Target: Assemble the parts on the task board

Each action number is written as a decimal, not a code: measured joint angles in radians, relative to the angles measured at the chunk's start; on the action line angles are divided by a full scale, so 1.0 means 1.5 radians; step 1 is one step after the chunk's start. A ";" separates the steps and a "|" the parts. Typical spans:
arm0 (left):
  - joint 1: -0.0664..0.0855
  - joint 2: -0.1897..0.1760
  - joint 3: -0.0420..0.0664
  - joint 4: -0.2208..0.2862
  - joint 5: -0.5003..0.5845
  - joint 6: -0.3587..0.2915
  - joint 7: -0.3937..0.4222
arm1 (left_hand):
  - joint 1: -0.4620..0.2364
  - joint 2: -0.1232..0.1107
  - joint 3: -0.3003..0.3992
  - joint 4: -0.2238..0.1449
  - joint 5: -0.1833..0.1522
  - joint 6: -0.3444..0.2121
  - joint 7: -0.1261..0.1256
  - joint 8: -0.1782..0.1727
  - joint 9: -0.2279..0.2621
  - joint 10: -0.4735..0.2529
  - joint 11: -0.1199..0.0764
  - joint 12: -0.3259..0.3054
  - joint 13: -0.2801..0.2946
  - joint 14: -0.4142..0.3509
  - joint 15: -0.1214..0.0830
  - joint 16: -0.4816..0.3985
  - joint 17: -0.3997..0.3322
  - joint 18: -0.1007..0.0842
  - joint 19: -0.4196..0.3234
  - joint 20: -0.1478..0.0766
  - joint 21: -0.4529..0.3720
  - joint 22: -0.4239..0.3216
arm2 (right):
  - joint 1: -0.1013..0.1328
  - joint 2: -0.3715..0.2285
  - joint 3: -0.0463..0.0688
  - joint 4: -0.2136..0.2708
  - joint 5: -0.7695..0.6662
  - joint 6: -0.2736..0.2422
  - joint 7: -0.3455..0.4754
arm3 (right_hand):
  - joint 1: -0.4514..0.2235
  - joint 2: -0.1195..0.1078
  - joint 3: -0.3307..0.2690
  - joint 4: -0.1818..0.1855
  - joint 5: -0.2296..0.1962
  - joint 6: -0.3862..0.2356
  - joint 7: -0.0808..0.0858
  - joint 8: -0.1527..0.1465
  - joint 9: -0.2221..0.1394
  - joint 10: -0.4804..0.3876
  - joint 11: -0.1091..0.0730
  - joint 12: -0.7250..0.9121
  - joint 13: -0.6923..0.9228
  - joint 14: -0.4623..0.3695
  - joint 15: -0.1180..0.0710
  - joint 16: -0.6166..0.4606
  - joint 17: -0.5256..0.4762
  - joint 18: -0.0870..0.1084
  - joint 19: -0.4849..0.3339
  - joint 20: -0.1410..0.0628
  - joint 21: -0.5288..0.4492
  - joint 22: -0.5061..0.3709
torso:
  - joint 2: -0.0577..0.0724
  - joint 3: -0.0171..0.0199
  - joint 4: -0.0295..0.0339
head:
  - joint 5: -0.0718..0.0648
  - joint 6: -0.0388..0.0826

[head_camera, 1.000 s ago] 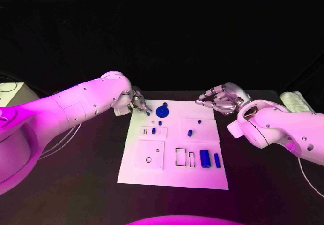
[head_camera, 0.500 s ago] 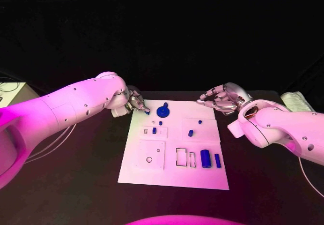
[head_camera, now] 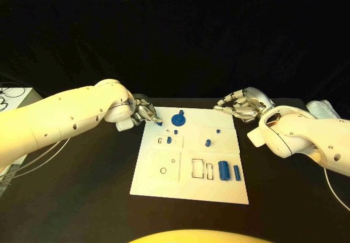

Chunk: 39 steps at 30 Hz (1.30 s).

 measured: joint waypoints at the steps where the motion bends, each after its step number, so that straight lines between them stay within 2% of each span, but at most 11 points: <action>1: 0.000 -0.007 -0.001 0.014 0.000 -0.006 -0.002 | -0.006 -0.002 0.000 0.000 0.010 0.003 0.000 0.000 0.011 0.004 -0.001 0.002 0.002 0.001 -0.001 0.001 0.000 0.000 0.004 -0.001 0.002 0.004 | 0.000 0.000 0.000 0.000 0.000 0.000 0.000 | 0.000 0.000 0.000 0.000 0.000 0.000 0.000 0.000 0.000 0.000 0.000 0.000 0.000 0.000 0.000 0.000 0.000 0.000 0.000 0.000 0.000 0.000 | 0.000 0.0000 0.0005 | 0.001 -0.001; 3: 0.000 -0.016 -0.003 0.033 -0.001 -0.015 -0.005 | -0.016 -0.005 0.000 0.000 0.026 0.007 -0.003 0.002 0.011 0.012 -0.005 0.006 0.008 0.001 -0.001 0.002 0.000 0.000 0.010 -0.005 0.006 0.012 | 0.000 0.000 0.000 0.000 0.000 0.000 0.000 | 0.000 0.000 0.000 0.000 0.000 0.000 0.000 0.000 0.000 0.000 0.000 0.000 0.000 0.000 0.000 0.000 0.000 0.000 0.000 0.000 0.000 0.000 | 0.000 -0.0001 0.0013 | 0.002 -0.001; 5: -0.001 -0.026 -0.007 0.054 -0.005 -0.028 -0.009 | -0.020 -0.008 0.007 -0.007 0.033 0.007 -0.003 0.002 0.045 0.014 -0.005 0.006 0.011 0.001 -0.001 0.004 0.000 0.000 0.012 -0.002 0.007 0.017 | 0.000 -0.001 0.000 -0.001 0.000 0.000 0.000 | 0.000 0.000 0.000 0.000 0.000 0.000 0.000 0.000 0.000 0.000 0.000 0.000 0.000 0.000 0.000 0.000 0.000 0.000 0.000 0.000 0.000 0.000 | -0.001 -0.0001 0.0018 | 0.003 -0.002; 6: -0.001 -0.029 -0.008 0.063 -0.007 -0.033 -0.010 | -0.023 -0.010 0.016 -0.016 0.036 0.009 -0.001 0.002 0.045 0.016 -0.005 0.009 0.013 0.000 -0.002 0.004 0.000 0.000 0.014 -0.005 0.008 0.017 | 0.000 -0.001 0.000 -0.001 0.000 0.001 0.000 | 0.000 0.000 0.000 0.000 0.000 0.000 0.000 0.000 0.000 0.000 0.000 0.000 0.000 0.000 0.000 0.000 0.000 0.000 0.000 0.000 0.000 0.000 | -0.001 -0.0001 0.0021 | 0.004 -0.002; 10: -0.003 -0.040 -0.015 0.093 -0.020 -0.055 -0.016 | -0.028 -0.010 0.016 -0.016 0.043 0.009 -0.001 0.002 0.045 0.021 -0.007 0.010 0.017 -0.002 -0.003 0.004 0.000 0.000 0.015 -0.006 0.010 0.017 | 0.000 -0.001 0.000 -0.002 -0.001 0.001 0.000 | 0.000 0.000 0.000 0.000 0.000 0.000 0.000 0.000 0.000 0.000 0.000 0.000 0.000 0.000 0.000 0.000 0.000 0.000 0.000 0.000 0.000 0.000 | -0.001 -0.0001 0.0033 | 0.005 -0.003; 16: -0.012 -0.048 -0.022 0.121 -0.052 -0.078 -0.024 | -0.030 -0.012 0.016 -0.016 0.049 0.011 -0.003 0.002 0.045 0.026 -0.007 0.014 0.021 0.001 -0.006 0.004 0.000 0.000 0.018 -0.008 0.010 0.017 | 0.000 -0.002 0.000 -0.003 -0.003 0.001 0.000 | 0.000 0.000 0.000 0.000 0.000 0.000 0.000 0.000 0.000 0.000 0.000 0.000 0.000 0.000 0.000 0.000 0.000 0.000 0.000 0.000 0.000 0.000 | 0.000 -0.0003 0.0028 | 0.007 -0.005; 28: -0.027 -0.048 -0.044 0.140 -0.112 -0.096 -0.030 | -0.033 -0.013 0.016 -0.016 0.049 0.011 -0.003 0.002 0.054 0.028 -0.010 0.017 0.025 0.001 -0.006 0.004 0.000 0.000 0.018 -0.008 0.010 0.017 | 0.000 -0.003 0.000 -0.003 -0.007 0.001 0.001 | 0.000 0.000 0.000 0.000 0.000 0.000 0.000 0.000 0.000 0.000 0.000 0.000 0.000 0.000 0.000 0.000 0.000 0.000 0.000 0.000 0.000 0.000 | 0.001 -0.0003 0.0017 | 0.009 -0.008; 39: -0.031 -0.045 -0.048 0.146 -0.137 -0.095 -0.033 | -0.037 -0.014 0.016 -0.016 0.051 0.015 -0.002 0.002 0.067 0.028 -0.010 0.017 0.026 0.001 -0.006 0.004 0.000 0.000 0.018 -0.008 0.010 0.017 | 0.000 -0.002 0.000 -0.004 -0.009 0.002 0.001 | 0.000 0.000 0.000 0.000 0.000 0.000 0.000 0.000 0.000 0.000 0.000 0.000 0.000 0.000 0.000 0.000 0.000 0.000 0.000 0.000 0.000 0.000 | 0.001 -0.0001 0.0014 | 0.010 -0.010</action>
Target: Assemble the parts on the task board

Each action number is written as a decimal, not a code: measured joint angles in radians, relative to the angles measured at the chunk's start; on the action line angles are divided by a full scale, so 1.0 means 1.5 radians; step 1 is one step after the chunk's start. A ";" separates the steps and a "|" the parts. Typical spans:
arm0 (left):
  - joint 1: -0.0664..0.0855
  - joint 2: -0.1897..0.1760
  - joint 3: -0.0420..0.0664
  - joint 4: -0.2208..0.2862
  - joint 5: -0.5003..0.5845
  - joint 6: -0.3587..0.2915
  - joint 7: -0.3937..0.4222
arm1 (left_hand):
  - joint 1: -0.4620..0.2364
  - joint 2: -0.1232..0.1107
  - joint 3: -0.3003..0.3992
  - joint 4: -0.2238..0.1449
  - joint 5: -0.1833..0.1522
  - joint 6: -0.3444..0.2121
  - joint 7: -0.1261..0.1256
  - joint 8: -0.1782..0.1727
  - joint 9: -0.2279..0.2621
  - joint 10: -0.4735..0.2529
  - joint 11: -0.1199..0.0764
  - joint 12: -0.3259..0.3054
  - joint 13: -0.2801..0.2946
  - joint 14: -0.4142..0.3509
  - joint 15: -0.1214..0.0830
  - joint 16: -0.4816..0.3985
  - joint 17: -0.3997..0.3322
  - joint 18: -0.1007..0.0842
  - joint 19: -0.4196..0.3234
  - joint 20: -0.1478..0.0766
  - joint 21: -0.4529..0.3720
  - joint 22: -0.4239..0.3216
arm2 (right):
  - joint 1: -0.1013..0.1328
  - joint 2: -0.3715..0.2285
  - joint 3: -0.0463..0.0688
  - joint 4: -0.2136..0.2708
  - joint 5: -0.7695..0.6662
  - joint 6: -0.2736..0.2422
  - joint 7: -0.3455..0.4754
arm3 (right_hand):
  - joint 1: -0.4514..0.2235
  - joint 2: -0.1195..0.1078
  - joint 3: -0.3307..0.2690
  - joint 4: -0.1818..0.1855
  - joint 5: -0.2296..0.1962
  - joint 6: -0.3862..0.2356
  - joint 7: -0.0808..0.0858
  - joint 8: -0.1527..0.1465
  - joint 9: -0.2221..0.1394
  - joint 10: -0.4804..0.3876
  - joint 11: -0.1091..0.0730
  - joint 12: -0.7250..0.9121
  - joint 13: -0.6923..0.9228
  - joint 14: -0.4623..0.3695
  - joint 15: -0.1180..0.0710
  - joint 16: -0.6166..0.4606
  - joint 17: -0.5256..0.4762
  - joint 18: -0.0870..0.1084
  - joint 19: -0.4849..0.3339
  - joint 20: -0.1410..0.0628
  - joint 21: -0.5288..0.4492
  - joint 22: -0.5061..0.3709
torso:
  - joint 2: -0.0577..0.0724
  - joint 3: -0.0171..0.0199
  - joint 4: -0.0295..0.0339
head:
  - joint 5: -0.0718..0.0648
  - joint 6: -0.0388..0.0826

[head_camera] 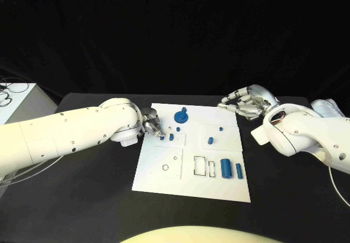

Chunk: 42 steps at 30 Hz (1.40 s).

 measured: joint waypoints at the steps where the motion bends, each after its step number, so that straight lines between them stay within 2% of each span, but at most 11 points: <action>1: 0.000 0.000 0.000 0.000 -0.001 0.000 0.000 | 0.000 0.000 0.000 0.000 0.000 0.000 0.000 0.000 0.000 0.000 0.000 0.000 0.000 0.000 0.000 0.000 0.000 0.000 0.000 0.000 0.000 0.000 | 0.000 0.000 0.000 0.000 0.000 0.000 0.000 | 0.000 0.000 0.000 0.000 0.000 0.000 0.000 0.000 0.000 0.000 0.000 0.000 0.000 0.000 0.000 0.000 0.000 0.000 0.000 0.000 0.000 0.000 | 0.000 0.0000 0.0000 | 0.000 0.000; 13: 0.000 0.001 0.000 0.001 -0.011 0.008 -0.002 | -0.003 -0.003 0.000 0.000 0.000 0.001 -0.001 0.003 0.000 0.000 0.000 0.000 0.000 0.000 0.000 0.000 0.000 0.000 0.000 0.000 0.003 0.000 | 0.000 0.000 0.000 -0.001 -0.001 0.001 0.000 | 0.000 0.000 0.000 0.000 0.000 0.000 0.000 0.000 0.000 0.000 0.000 0.000 0.000 0.000 0.000 0.000 0.000 0.000 0.000 0.000 0.000 0.000 | 0.000 0.0004 -0.0004 | 0.001 -0.003; 36: 0.000 0.003 0.000 -0.006 -0.023 0.022 -0.002 | -0.007 -0.007 0.000 0.000 0.003 0.003 -0.003 0.003 0.000 0.000 0.000 0.000 0.000 0.000 0.000 0.000 0.000 0.000 0.000 0.000 0.003 0.000 | -0.001 0.001 0.000 -0.002 -0.002 0.003 0.000 | 0.000 0.000 0.000 0.000 0.000 0.000 0.000 0.000 0.000 0.000 0.000 0.000 0.000 0.000 0.000 0.000 0.000 0.000 0.000 0.000 0.000 0.000 | 0.000 -0.0004 -0.0003 | -0.003 -0.001; 42: 0.000 0.006 0.000 -0.008 -0.024 0.022 -0.003 | -0.006 -0.006 0.000 0.000 0.003 0.006 -0.006 0.003 0.000 0.001 0.001 0.000 0.000 0.000 0.000 0.000 0.000 0.000 0.000 0.000 0.003 0.000 | -0.001 0.001 0.000 -0.002 -0.002 0.003 0.000 | 0.000 0.000 0.000 0.000 0.000 0.000 0.000 0.000 0.000 0.000 0.000 0.000 0.000 0.000 0.000 0.000 0.000 0.000 0.000 0.000 0.000 0.000 | 0.000 -0.0001 -0.0006 | -0.002 -0.003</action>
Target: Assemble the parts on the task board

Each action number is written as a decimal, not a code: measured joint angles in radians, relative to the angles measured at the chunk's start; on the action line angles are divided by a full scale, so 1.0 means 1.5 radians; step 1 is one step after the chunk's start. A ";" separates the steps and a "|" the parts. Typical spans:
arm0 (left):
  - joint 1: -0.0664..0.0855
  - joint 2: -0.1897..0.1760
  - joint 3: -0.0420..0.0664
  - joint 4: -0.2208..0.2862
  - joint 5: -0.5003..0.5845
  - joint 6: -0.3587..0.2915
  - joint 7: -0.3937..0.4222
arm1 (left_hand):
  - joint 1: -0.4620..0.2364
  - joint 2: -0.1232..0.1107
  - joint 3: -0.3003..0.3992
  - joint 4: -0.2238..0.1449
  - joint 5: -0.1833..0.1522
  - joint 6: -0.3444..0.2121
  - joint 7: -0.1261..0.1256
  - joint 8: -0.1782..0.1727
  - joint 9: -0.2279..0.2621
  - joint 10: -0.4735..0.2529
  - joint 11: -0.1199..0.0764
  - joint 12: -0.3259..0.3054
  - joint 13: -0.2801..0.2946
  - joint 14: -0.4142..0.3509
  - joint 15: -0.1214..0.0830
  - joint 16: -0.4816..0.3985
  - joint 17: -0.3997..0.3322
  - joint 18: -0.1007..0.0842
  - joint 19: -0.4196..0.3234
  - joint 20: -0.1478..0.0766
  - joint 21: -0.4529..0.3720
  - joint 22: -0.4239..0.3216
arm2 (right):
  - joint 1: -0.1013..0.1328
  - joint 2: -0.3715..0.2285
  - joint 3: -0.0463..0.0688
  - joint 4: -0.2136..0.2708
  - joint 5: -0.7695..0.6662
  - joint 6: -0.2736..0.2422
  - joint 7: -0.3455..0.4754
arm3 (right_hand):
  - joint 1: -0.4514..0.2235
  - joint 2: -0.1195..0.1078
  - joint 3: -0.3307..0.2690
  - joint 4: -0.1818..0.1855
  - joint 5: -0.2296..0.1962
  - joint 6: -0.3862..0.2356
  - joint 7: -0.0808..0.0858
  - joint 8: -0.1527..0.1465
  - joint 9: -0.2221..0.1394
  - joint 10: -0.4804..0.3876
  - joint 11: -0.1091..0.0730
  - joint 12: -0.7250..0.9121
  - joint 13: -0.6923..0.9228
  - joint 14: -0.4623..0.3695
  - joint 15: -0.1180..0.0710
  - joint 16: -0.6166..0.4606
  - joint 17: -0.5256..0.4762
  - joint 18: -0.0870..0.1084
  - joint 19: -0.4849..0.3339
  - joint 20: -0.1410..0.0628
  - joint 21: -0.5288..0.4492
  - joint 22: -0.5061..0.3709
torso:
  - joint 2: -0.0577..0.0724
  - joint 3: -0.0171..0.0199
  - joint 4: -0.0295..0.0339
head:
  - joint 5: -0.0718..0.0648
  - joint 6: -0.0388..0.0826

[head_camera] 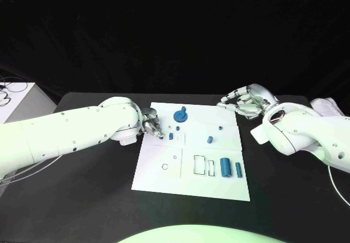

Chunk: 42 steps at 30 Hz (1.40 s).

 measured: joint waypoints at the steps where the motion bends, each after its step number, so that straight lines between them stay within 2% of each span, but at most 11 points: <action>1: 0.000 0.000 0.000 0.000 0.000 0.000 0.000 | 0.000 0.000 0.000 0.000 0.000 0.000 0.000 0.000 0.000 0.000 0.000 0.000 0.000 0.000 0.000 0.000 0.000 0.000 0.000 0.000 0.000 0.000 | 0.000 0.000 0.000 0.000 0.000 0.000 0.000 | 0.000 0.000 0.000 0.000 0.000 0.000 0.000 0.000 0.000 0.000 0.000 0.000 0.000 0.000 0.000 0.000 0.000 0.000 0.000 0.000 0.000 0.000 | 0.000 0.0001 -0.0001 | 0.000 0.000; 12: 0.000 0.011 0.000 -0.010 -0.002 0.007 -0.005 | 0.000 0.001 0.000 0.000 -0.001 0.002 -0.002 0.000 0.002 0.001 0.001 0.000 0.000 0.000 0.000 0.000 0.000 0.000 0.000 0.000 0.000 0.000 | 0.000 0.000 0.000 0.000 0.000 0.001 0.000 | 0.000 0.000 0.000 0.000 0.000 0.000 0.000 0.000 0.000 0.000 0.000 0.000 0.000 0.000 0.000 0.000 0.000 0.000 0.000 0.000 0.000 0.000 | 0.000 0.0008 -0.0003 | 0.000 -0.002; 17: 0.000 0.016 -0.001 -0.016 -0.003 0.009 -0.007 | -0.011 0.011 0.000 0.000 -0.001 0.003 -0.001 0.000 0.002 0.004 -0.001 0.000 0.003 0.000 0.000 0.000 0.000 0.000 0.000 0.000 0.000 0.000 | 0.000 0.000 0.000 0.000 0.000 0.001 0.000 | 0.000 0.000 0.000 0.000 0.000 0.000 0.000 0.000 0.000 0.000 0.000 0.000 0.000 0.000 0.000 0.000 0.000 0.000 0.000 0.000 0.000 0.000 | 0.000 0.0006 -0.0003 | 0.000 -0.003; 19: 0.000 0.018 -0.002 -0.018 -0.003 0.009 -0.007 | -0.025 0.010 0.000 0.000 -0.001 0.005 -0.002 0.000 0.002 0.006 -0.004 0.000 0.003 0.000 0.000 0.000 0.000 0.000 0.000 0.000 0.000 0.000 | 0.000 0.000 0.000 0.000 0.000 0.001 0.000 | 0.000 0.000 0.000 0.000 0.000 0.000 0.000 0.000 0.000 0.000 0.000 0.000 0.000 0.000 0.000 0.000 0.000 0.000 0.000 0.000 0.000 0.000 | 0.000 0.0004 -0.0003 | -0.001 -0.003; 20: 0.000 0.019 -0.002 -0.020 -0.003 0.009 -0.008 | -0.031 0.008 0.025 -0.025 -0.004 0.005 -0.002 0.000 0.003 0.006 -0.004 0.000 0.003 0.000 0.000 0.000 0.000 0.000 0.000 0.000 0.000 0.000 | 0.000 -0.001 0.000 0.000 0.000 0.001 0.000 | 0.000 0.000 0.000 0.000 0.000 0.000 0.000 0.000 0.000 0.000 0.000 0.000 0.000 0.000 0.000 0.000 0.000 0.000 0.000 0.000 0.000 0.000 | 0.000 0.0004 -0.0003 | -0.001 -0.003; 21: 0.000 0.020 -0.002 -0.021 -0.003 0.009 -0.008 | -0.038 0.005 0.038 -0.038 -0.007 0.005 -0.003 0.000 0.005 0.006 -0.004 0.000 0.003 -0.001 -0.001 0.000 0.000 0.000 0.000 0.000 0.000 0.000 | 0.000 -0.001 0.000 0.000 0.000 0.001 0.000 | 0.000 0.000 0.000 0.000 0.000 0.000 0.000 0.000 0.000 0.000 0.000 0.000 0.000 0.000 0.000 0.000 0.000 0.000 0.000 0.000 0.000 0.000 | 0.000 0.0004 -0.0003 | -0.001 -0.003; 25: 0.000 0.022 -0.003 -0.024 -0.003 0.009 -0.008 | -0.060 0.005 0.036 -0.041 -0.007 0.008 -0.005 0.000 0.004 0.009 -0.006 0.003 0.004 0.000 -0.005 0.000 0.000 0.000 0.003 -0.003 0.000 0.000 | 0.000 -0.001 0.000 0.000 0.000 0.001 0.000 | 0.000 0.000 0.000 0.000 0.000 0.000 0.000 0.000 0.000 0.000 0.000 0.000 0.000 0.000 0.000 0.000 0.000 0.000 0.000 0.000 0.000 0.000 | 0.000 0.0005 -0.0003 | -0.002 -0.004; 28: 0.000 0.022 -0.003 -0.025 -0.003 0.009 -0.008 | -0.082 0.002 0.047 -0.067 -0.008 0.012 -0.007 -0.003 0.001 0.010 -0.007 0.003 0.004 0.000 -0.005 0.000 0.000 0.000 0.003 -0.003 0.000 0.000 | 0.000 -0.001 0.000 0.001 0.000 0.001 0.000 | 0.000 0.000 0.000 0.000 0.000 -0.003 -0.003 0.003 0.000 0.000 0.000 0.000 0.000 0.000 0.000 -0.003 0.000 0.000 0.000 0.000 -0.003 0.000 | 0.000 0.0001 -0.0003 | -0.003 -0.005; 32: 0.000 0.021 -0.004 -0.026 -0.003 0.009 -0.008 | -0.099 0.003 -0.015 -0.036 -0.009 0.025 -0.020 -0.010 -0.004 0.006 -0.009 0.003 0.005 0.000 -0.005 0.000 0.000 0.000 0.003 -0.003 0.000 0.000 | 0.000 -0.001 0.000 0.001 0.000 0.001 0.000 | 0.000 0.000 0.000 0.000 0.000 -0.003 -0.003 0.003 0.000 0.000 0.000 0.000 0.000 0.000 0.000 -0.003 0.000 0.000 0.000 0.000 -0.003 0.000 | 0.000 0.0001 0.0001 | -0.003 -0.006; 38: -0.001 0.016 -0.004 -0.025 -0.005 0.008 -0.007 | -0.106 0.005 -0.079 0.006 -0.009 0.026 -0.014 -0.015 -0.005 0.004 -0.007 0.003 0.005 0.000 -0.005 0.000 0.000 0.000 0.002 -0.002 -0.003 0.000 | 0.000 -0.001 0.000 0.000 0.000 0.001 0.000 | 0.000 0.000 0.000 0.000 0.000 -0.004 -0.001 0.003 0.000 0.000 0.000 -0.004 0.000 0.000 0.000 -0.003 0.000 0.000 0.000 0.000 -0.003 0.000 | 0.000 -0.0003 0.0004 | -0.004 -0.004; 42: -0.001 0.010 -0.004 -0.022 -0.007 0.005 -0.007 | -0.125 0.009 -0.126 0.015 -0.009 0.026 -0.014 -0.017 -0.006 0.002 -0.005 0.003 0.005 0.000 -0.005 0.000 0.000 0.000 0.002 -0.003 -0.005 0.000 | 0.000 -0.001 0.000 0.000 0.000 0.001 0.001 | 0.000 0.000 0.000 0.000 0.000 -0.004 -0.001 0.003 0.000 0.000 0.000 -0.004 0.000 0.000 0.000 -0.003 0.000 0.000 0.000 0.000 -0.004 0.000 | 0.000 -0.0003 0.0004 | -0.003 -0.003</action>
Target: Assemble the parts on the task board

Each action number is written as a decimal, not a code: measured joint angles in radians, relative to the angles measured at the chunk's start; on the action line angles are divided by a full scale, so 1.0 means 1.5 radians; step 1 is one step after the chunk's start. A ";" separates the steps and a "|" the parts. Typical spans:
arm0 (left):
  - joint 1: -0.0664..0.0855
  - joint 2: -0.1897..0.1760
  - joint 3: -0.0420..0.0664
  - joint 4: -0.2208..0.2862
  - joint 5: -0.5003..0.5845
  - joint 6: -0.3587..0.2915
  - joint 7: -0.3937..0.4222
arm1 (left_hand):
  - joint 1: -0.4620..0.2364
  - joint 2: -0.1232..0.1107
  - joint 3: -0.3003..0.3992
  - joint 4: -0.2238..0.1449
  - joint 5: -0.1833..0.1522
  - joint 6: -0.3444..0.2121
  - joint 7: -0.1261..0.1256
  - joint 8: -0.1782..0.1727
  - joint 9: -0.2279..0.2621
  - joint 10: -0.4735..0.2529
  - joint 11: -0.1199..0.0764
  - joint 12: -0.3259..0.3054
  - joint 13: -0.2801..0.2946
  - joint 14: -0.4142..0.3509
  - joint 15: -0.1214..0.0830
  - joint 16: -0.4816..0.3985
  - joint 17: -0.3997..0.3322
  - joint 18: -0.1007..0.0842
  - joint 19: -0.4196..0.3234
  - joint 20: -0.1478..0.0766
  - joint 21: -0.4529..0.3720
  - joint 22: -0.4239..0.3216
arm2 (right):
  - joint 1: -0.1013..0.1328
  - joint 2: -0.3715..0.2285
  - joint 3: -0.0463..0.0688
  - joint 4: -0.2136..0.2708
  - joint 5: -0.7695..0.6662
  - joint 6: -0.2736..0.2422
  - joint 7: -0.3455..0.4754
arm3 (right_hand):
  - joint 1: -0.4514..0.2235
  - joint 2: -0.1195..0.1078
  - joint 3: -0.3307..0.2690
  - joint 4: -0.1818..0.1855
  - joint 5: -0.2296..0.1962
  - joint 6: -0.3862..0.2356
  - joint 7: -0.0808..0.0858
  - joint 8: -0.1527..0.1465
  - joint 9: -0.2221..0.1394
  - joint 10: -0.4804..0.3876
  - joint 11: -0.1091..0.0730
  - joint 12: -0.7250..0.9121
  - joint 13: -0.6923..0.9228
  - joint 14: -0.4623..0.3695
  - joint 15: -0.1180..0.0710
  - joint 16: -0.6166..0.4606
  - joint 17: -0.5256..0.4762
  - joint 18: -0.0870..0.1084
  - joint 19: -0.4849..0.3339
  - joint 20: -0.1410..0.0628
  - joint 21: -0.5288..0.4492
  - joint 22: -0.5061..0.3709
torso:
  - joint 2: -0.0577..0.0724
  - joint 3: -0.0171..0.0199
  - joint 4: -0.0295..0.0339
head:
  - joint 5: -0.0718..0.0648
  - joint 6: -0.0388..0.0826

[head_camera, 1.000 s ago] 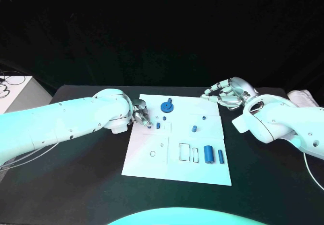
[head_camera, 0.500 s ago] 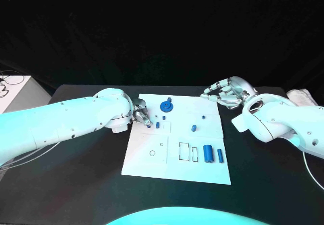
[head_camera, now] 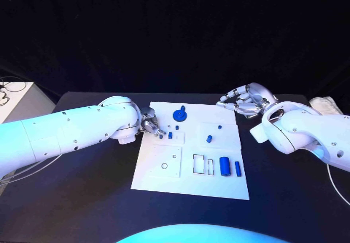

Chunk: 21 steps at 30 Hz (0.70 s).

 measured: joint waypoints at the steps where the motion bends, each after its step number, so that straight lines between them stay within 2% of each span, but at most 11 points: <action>1: 0.000 -0.002 0.000 0.002 -0.001 -0.002 0.000 | -0.002 0.001 -0.008 0.000 0.000 0.000 0.000 0.000 0.000 0.000 0.000 0.000 0.000 0.000 0.000 0.000 0.000 0.000 0.000 0.000 0.000 0.000 | 0.000 0.000 0.000 0.000 0.000 0.000 0.000 | 0.000 0.000 0.000 0.000 0.000 0.000 0.000 0.000 0.000 0.000 0.000 0.000 0.000 0.000 0.000 0.000 0.000 0.000 0.000 0.000 -0.001 0.000 | 0.000 -0.0003 -0.0001 | 0.000 0.000; 3: 0.000 -0.005 0.001 0.004 -0.002 -0.007 0.000 | -0.015 0.004 -0.027 0.001 0.000 -0.001 0.001 0.000 0.000 -0.004 0.003 0.000 -0.004 0.000 0.000 0.000 0.000 0.000 0.000 0.000 0.000 0.000 | 0.000 0.000 0.000 0.000 0.000 0.000 0.000 | 0.000 0.000 0.000 0.000 0.000 0.000 0.000 0.000 0.000 0.000 0.000 0.000 0.001 0.000 0.000 0.000 0.000 0.000 0.000 0.000 -0.001 0.000 | 0.000 -0.0004 -0.0003 | 0.000 0.001; 5: -0.001 -0.009 0.004 0.007 -0.003 -0.013 0.000 | -0.019 0.007 -0.040 0.001 0.000 -0.002 0.002 0.000 0.000 -0.006 0.001 0.000 -0.008 0.000 0.000 0.000 0.000 0.000 0.000 0.000 0.000 0.000 | 0.000 0.000 0.000 0.000 0.000 0.000 0.000 | 0.000 0.000 0.000 0.000 0.000 0.000 0.000 0.000 0.000 0.000 0.000 0.000 0.001 0.000 0.000 0.000 0.000 0.000 0.000 0.000 -0.001 0.000 | 0.000 -0.0004 -0.0003 | -0.001 0.001; 13: -0.001 -0.019 0.015 0.019 -0.005 -0.039 0.002 | -0.032 0.009 -0.062 0.002 0.000 -0.005 0.005 0.000 0.004 -0.010 0.002 0.000 -0.011 0.000 0.000 0.000 0.000 0.000 0.000 0.000 -0.003 0.000 | -0.001 0.000 0.000 0.000 0.000 0.000 0.001 | 0.000 0.000 0.000 0.000 0.000 0.000 0.000 0.000 0.000 0.000 0.000 0.000 0.001 0.000 0.000 0.000 0.000 0.000 0.000 0.000 -0.001 0.000 | 0.000 -0.0001 -0.0006 | -0.002 0.003; 17: -0.001 -0.023 0.019 0.023 0.017 -0.062 0.012 | -0.042 0.017 -0.106 0.002 -0.006 -0.034 0.016 0.000 0.009 -0.057 0.011 -0.027 -0.055 -0.002 0.002 -0.016 0.000 0.000 -0.033 0.006 -0.027 -0.038 | -0.002 0.000 0.000 0.000 0.000 0.000 0.001 | 0.000 0.000 0.000 0.000 0.000 0.000 0.000 0.000 0.000 0.000 0.000 0.000 0.000 0.000 0.000 0.000 0.000 0.000 0.000 0.000 -0.001 0.000 | 0.000 -0.0001 -0.0006 | -0.002 0.004; 19: -0.001 -0.025 0.020 0.023 0.035 -0.075 0.021 | -0.037 0.025 -0.142 0.002 -0.006 -0.057 0.025 0.000 0.010 -0.097 0.020 -0.048 -0.091 -0.001 0.014 -0.031 0.000 0.000 -0.062 0.013 -0.048 -0.072 | -0.002 0.000 0.000 0.000 0.000 0.000 0.001 | 0.000 0.000 0.000 0.000 0.000 0.000 0.000 0.000 0.000 0.000 0.000 0.000 0.000 0.000 0.000 0.000 0.000 0.000 0.000 0.000 -0.001 0.000 | 0.000 0.0004 -0.0003 | -0.003 0.005; 20: -0.001 -0.026 0.021 0.023 0.049 -0.085 0.031 | -0.034 0.034 -0.155 0.002 -0.006 -0.066 0.030 0.000 0.010 -0.118 0.025 -0.058 -0.110 -0.001 0.019 -0.045 0.000 0.006 -0.083 0.017 -0.064 -0.097 | -0.002 0.000 0.000 -0.001 0.000 0.000 0.001 | 0.000 0.000 0.000 0.000 0.000 0.000 0.000 0.000 0.000 0.000 0.000 0.000 0.000 0.000 0.000 0.000 0.000 0.000 0.000 0.000 -0.001 0.000 | 0.000 0.0004 -0.0003 | -0.003 0.005; 21: -0.001 -0.027 0.021 0.024 0.061 -0.093 0.039 | -0.027 0.041 -0.166 0.002 -0.006 -0.081 0.037 -0.004 0.008 -0.148 0.032 -0.074 -0.135 -0.005 0.026 -0.067 -0.001 0.018 -0.117 0.022 -0.090 -0.137 | -0.002 0.000 0.000 -0.001 0.000 0.000 0.001 | 0.000 0.000 0.000 0.000 0.000 0.000 0.000 0.000 0.000 0.000 0.000 0.000 0.000 0.000 0.000 0.000 0.000 0.000 0.000 0.000 -0.001 0.000 | 0.000 0.0003 -0.0003 | -0.003 0.005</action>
